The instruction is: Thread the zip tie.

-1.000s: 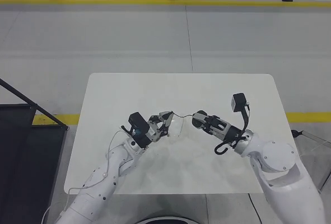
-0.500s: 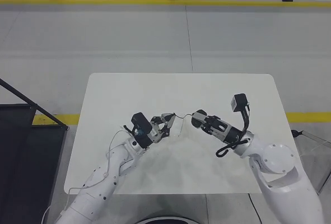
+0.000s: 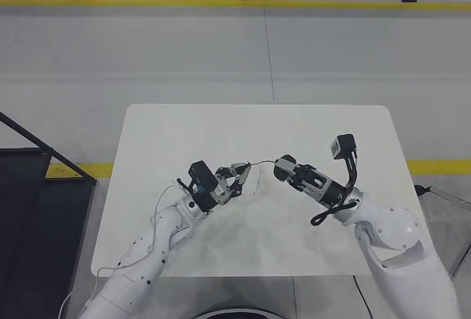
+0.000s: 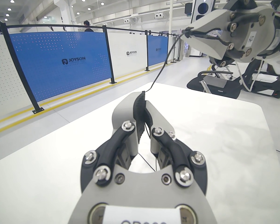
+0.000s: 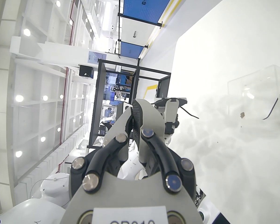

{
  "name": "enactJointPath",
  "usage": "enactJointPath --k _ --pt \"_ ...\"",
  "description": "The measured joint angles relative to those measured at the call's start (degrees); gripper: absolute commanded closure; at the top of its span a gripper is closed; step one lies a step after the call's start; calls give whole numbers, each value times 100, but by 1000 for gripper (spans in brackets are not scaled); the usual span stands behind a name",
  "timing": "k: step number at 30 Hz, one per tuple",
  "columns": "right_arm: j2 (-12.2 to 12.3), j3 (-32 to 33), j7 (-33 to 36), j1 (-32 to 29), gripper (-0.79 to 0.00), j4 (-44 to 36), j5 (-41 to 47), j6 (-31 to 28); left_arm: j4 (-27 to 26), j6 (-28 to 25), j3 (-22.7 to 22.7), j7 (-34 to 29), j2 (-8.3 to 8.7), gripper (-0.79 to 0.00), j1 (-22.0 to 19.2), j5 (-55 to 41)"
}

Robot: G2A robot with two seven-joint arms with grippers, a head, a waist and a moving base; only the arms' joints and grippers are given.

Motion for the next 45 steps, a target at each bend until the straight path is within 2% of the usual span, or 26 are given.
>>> enactJointPath --k 4,17,29,45 --pt "-1 -39 46 44 0 34 -101 143 0 14 -5 19 -3 0 3 -11" --pt "-19 -385 180 481 0 116 -694 1266 -9 188 -52 215 -31 0 48 -209" --pt "-44 -746 263 809 0 159 -1268 1981 -14 217 -72 265 -48 0 63 -262" --pt "-74 -690 115 828 0 199 -1150 2126 -11 327 -118 372 -74 0 93 -376"
